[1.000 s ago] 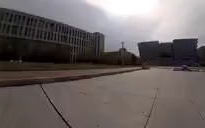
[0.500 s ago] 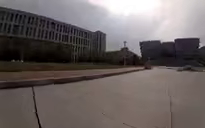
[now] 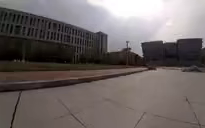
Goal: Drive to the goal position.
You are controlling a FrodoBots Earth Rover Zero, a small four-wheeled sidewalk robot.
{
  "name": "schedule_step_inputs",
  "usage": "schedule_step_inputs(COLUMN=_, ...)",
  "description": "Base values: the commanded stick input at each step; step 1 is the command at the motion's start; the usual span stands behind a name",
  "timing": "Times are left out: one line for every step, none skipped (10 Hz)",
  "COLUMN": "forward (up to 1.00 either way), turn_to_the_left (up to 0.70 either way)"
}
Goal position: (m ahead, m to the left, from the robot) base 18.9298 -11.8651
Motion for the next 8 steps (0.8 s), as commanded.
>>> schedule_step_inputs(forward=1.0, turn_to_the_left=-0.21)
schedule_step_inputs(forward=1.0, turn_to_the_left=-0.27)
schedule_step_inputs(forward=1.0, turn_to_the_left=-0.27)
schedule_step_inputs(forward=1.0, turn_to_the_left=-0.27)
schedule_step_inputs(forward=1.0, turn_to_the_left=-0.27)
schedule_step_inputs(forward=1.0, turn_to_the_left=-0.27)
schedule_step_inputs(forward=1.0, turn_to_the_left=-0.27)
schedule_step_inputs(forward=1.0, turn_to_the_left=-0.27)
